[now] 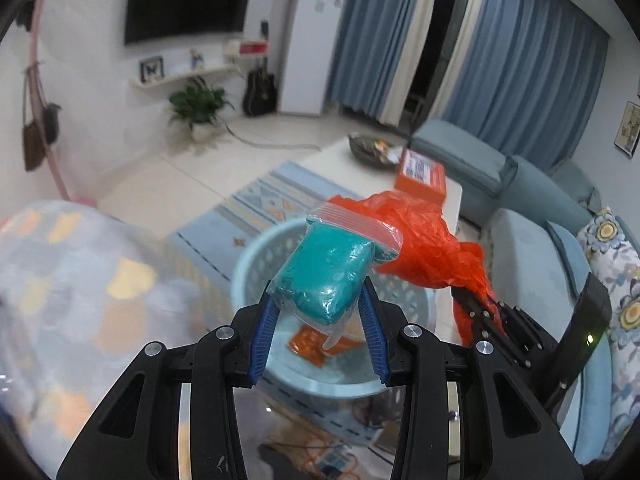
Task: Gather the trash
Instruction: 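Carry packet and red bag over the blue basket and release both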
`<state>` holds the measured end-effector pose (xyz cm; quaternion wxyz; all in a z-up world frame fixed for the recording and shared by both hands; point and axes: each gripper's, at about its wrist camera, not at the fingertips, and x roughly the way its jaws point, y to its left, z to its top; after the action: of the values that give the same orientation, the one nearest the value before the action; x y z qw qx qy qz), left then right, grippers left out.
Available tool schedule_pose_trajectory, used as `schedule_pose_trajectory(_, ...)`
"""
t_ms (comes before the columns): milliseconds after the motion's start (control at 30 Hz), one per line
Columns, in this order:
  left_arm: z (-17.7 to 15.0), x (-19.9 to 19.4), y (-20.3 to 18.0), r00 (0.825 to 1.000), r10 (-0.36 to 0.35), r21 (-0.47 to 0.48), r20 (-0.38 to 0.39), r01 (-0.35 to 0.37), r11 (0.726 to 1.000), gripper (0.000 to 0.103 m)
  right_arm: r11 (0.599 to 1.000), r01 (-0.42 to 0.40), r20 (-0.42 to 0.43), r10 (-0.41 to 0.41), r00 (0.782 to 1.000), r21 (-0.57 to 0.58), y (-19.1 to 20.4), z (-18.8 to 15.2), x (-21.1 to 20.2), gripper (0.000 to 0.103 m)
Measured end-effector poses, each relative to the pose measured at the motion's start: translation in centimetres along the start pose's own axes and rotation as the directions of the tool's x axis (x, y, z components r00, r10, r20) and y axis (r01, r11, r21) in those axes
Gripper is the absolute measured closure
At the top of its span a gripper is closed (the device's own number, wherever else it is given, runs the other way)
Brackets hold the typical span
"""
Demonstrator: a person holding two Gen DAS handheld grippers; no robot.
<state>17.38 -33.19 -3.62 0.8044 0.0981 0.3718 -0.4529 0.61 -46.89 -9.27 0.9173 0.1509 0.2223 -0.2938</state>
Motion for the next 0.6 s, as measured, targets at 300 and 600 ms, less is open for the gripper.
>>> schedule_pose_trajectory(300,-0.7,5.4,1.2,0.991,0.036,-0.040,-0.129,-0.042,0.998,0.045,0.996,-0.007,-0.188,-0.011,0.982,-0.093,1.2,-1.9,4.0,0.083)
schedule_pose_trajectory(600,-0.4,1.3,2.1,0.992,0.104,-0.059,-0.069,-0.108,0.992,0.039,0.998,-0.029,-0.103,0.023,0.994,-0.051,1.4,-1.4,1.9,0.025)
